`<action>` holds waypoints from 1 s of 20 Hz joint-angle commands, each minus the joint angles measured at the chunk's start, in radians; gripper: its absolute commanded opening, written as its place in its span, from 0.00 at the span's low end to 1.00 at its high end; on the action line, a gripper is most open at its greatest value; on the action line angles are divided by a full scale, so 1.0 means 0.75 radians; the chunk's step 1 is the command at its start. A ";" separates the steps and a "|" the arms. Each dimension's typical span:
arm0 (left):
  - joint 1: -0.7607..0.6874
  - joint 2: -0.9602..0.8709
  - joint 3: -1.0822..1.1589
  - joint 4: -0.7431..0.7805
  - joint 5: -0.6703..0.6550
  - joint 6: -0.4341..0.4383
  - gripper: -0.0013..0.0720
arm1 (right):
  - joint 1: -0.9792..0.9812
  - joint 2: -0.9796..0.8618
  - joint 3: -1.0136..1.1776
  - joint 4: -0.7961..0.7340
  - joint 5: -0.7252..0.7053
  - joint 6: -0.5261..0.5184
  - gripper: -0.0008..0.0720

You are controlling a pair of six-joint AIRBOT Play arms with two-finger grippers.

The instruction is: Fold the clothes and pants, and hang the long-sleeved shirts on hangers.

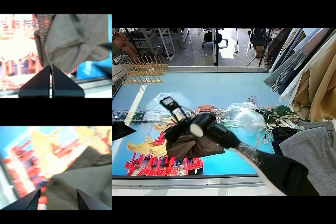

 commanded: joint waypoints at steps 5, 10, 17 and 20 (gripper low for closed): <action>-0.358 -0.091 -0.301 -0.124 0.191 0.287 0.03 | -0.570 0.088 0.025 0.090 0.782 0.037 0.73; -0.692 -0.389 -0.313 -0.102 0.285 0.378 0.03 | -0.807 0.084 -0.333 0.507 0.752 -0.069 0.81; -0.659 -0.658 -0.312 -0.094 0.484 0.297 0.03 | -0.815 -0.088 -0.505 0.628 0.476 -0.153 0.92; -0.632 -0.656 -0.311 -0.093 0.445 0.302 0.03 | -0.813 -0.182 -0.505 0.839 0.447 -0.251 0.92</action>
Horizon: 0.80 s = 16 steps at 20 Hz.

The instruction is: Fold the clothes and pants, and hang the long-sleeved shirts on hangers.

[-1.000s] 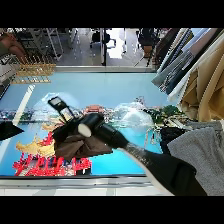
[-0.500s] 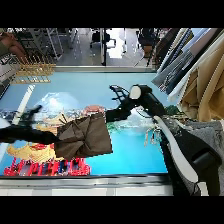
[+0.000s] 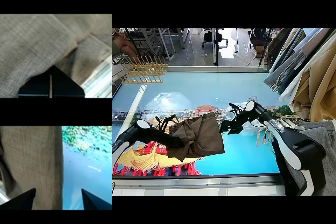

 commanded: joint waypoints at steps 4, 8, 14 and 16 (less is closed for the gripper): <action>0.012 -0.025 -0.001 0.003 -0.067 0.013 0.03 | 0.025 -0.205 0.010 0.440 -0.054 -0.140 0.92; 0.011 -0.025 -0.001 -0.001 -0.077 0.013 0.03 | 0.166 -0.329 0.175 0.536 -0.057 -0.135 0.68; 0.013 0.107 -0.001 -0.090 -0.225 0.013 0.03 | 0.175 -0.237 0.428 0.317 0.077 -0.016 0.03; 0.013 0.219 -0.001 -0.113 -0.299 0.013 0.03 | 0.112 -0.115 0.476 0.185 0.131 0.036 0.03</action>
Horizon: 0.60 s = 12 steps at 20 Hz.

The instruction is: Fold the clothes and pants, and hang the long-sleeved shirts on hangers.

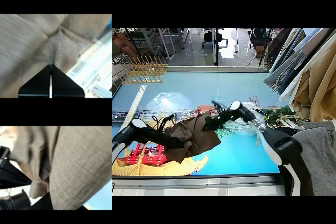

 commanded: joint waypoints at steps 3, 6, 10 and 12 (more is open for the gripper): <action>0.001 0.264 -0.001 -0.065 -0.202 0.001 0.03 | -0.214 0.335 0.116 -0.192 0.114 0.177 0.03; 0.001 0.357 -0.001 -0.069 -0.211 0.000 0.03 | -0.429 0.574 0.116 -0.193 0.139 0.247 0.03; 0.001 0.395 -0.001 -0.069 -0.241 0.001 0.03 | -0.811 0.897 0.116 -0.263 0.247 0.339 0.03; 0.001 0.394 -0.001 -0.068 -0.251 0.001 0.03 | -1.047 1.032 0.115 -0.364 0.373 0.413 0.03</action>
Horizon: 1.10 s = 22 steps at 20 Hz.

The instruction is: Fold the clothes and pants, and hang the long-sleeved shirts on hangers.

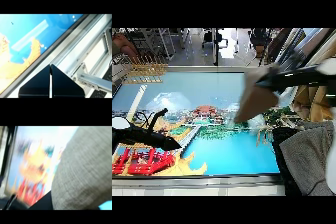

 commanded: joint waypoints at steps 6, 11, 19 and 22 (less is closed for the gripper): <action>0.001 0.020 -0.001 -0.005 -0.026 0.071 0.03 | -0.946 0.615 -0.376 -0.529 0.462 0.126 0.03; 0.002 -0.001 -0.001 0.000 -0.027 0.071 0.03 | -1.212 0.922 -1.170 -0.947 0.464 0.054 0.04; 0.002 -0.019 0.001 0.032 -0.025 0.058 0.03 | -1.344 0.722 -1.328 -1.222 0.227 -0.140 0.97; 0.002 -0.019 0.097 0.488 -0.006 -0.220 0.03 | -1.343 0.631 -0.993 -0.882 0.067 -0.140 0.97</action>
